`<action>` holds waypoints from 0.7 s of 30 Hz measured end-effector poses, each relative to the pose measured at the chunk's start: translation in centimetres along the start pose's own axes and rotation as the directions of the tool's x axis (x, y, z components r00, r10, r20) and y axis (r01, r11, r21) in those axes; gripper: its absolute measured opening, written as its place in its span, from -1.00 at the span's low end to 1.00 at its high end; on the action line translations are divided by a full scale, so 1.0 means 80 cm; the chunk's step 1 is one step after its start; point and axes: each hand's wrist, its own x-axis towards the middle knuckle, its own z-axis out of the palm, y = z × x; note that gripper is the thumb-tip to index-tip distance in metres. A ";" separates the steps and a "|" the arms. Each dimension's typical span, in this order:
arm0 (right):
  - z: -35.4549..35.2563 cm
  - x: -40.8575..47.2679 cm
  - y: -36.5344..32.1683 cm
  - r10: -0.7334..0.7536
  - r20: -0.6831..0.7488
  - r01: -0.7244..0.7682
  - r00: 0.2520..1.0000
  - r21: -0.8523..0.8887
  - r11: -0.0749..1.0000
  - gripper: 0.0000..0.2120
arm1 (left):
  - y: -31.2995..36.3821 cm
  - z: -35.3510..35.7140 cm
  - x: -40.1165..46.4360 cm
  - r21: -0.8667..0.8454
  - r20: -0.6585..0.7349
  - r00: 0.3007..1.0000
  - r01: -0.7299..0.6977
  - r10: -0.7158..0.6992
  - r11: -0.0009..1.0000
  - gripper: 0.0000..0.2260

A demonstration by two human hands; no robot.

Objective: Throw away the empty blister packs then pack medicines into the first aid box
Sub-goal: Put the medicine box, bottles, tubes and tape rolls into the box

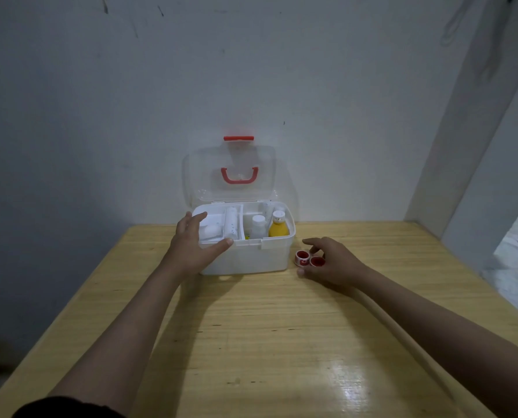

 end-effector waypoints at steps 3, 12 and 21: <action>-0.011 -0.005 0.001 -0.030 0.040 0.030 0.999 0.002 1.000 -0.34 | 0.000 0.001 0.002 0.010 0.000 1.000 0.007 -0.007 1.000 -0.20; -0.024 0.001 -0.002 -0.008 0.142 0.012 0.990 -0.025 1.000 -0.72 | -0.002 0.002 0.003 0.013 -0.003 1.000 0.015 -0.015 1.000 -0.20; -0.046 0.017 -0.011 0.089 0.238 -0.094 0.967 0.011 0.995 -0.83 | 0.000 0.002 0.002 0.008 -0.010 1.000 0.010 -0.010 1.000 -0.20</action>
